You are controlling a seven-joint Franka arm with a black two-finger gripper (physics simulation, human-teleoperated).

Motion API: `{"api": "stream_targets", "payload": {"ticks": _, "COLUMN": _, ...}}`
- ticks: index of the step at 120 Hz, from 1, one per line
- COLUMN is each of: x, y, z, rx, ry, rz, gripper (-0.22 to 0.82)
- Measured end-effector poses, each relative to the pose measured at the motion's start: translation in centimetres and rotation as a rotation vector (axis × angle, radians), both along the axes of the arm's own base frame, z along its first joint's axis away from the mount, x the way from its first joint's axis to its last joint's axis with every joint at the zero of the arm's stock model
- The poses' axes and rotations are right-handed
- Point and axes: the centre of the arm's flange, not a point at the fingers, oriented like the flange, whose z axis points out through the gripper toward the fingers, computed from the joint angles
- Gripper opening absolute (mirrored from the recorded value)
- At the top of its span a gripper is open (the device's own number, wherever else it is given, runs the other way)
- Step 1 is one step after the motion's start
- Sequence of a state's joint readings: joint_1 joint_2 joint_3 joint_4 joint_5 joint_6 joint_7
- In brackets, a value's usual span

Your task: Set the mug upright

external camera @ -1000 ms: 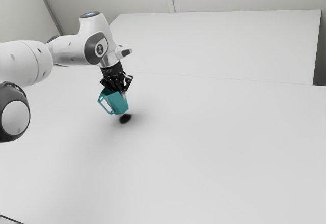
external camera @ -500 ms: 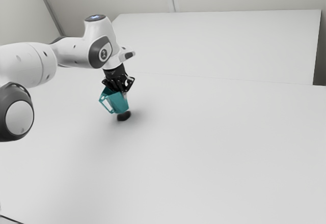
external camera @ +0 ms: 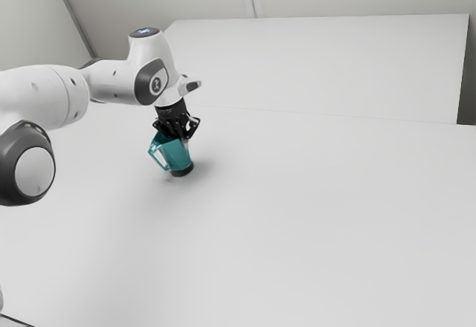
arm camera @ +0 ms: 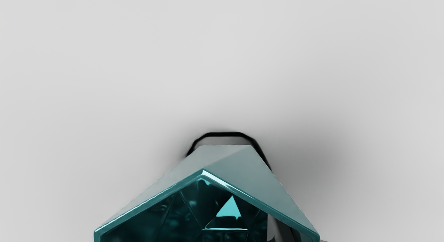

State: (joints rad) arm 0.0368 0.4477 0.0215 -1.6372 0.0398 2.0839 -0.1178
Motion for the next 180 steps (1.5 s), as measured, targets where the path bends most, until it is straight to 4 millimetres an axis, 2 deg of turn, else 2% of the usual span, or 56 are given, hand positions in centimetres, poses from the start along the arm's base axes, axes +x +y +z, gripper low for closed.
{"api": "stream_targets", "payload": {"ticks": 29, "x": 0.0, "y": -0.2, "z": -0.4, "rx": 0.001, "ry": 0.005, "rz": 0.005, "gripper": -0.17}}
{"api": "stream_targets", "payload": {"ticks": 50, "x": -0.2, "y": -0.3, "z": -0.8, "rx": 0.007, "ry": 0.016, "rz": -0.001, "gripper": 0.21}}
{"api": "stream_targets", "payload": {"ticks": 65, "x": -0.2, "y": -0.3, "z": -0.8, "rx": 0.008, "ry": 0.017, "rz": -0.003, "gripper": 0.38}}
{"api": "stream_targets", "payload": {"ticks": 87, "x": -0.2, "y": -0.3, "z": -0.8, "rx": 0.009, "ry": 0.017, "rz": -0.003, "gripper": 0.51}}
{"api": "stream_targets", "payload": {"ticks": 117, "x": -0.3, "y": -0.3, "z": 0.2, "rx": 0.009, "ry": 0.008, "rz": -0.004, "gripper": 0.58}}
{"api": "stream_targets", "payload": {"ticks": 145, "x": -0.7, "y": -1.1, "z": 4.6, "rx": 0.007, "ry": -0.041, "rz": -0.019, "gripper": 0.60}}
{"api": "stream_targets", "payload": {"ticks": 161, "x": -2.3, "y": -1.6, "z": 10.6, "rx": -0.001, "ry": -0.082, "rz": -0.023, "gripper": 0.60}}
{"api": "stream_targets", "payload": {"ticks": 171, "x": -4.0, "y": -2.3, "z": 14.9, "rx": -0.010, "ry": -0.101, "rz": -0.030, "gripper": 0.60}}
{"api": "stream_targets", "payload": {"ticks": 180, "x": -5.4, "y": -2.9, "z": 17.8, "rx": -0.018, "ry": -0.105, "rz": -0.045, "gripper": 0.60}}
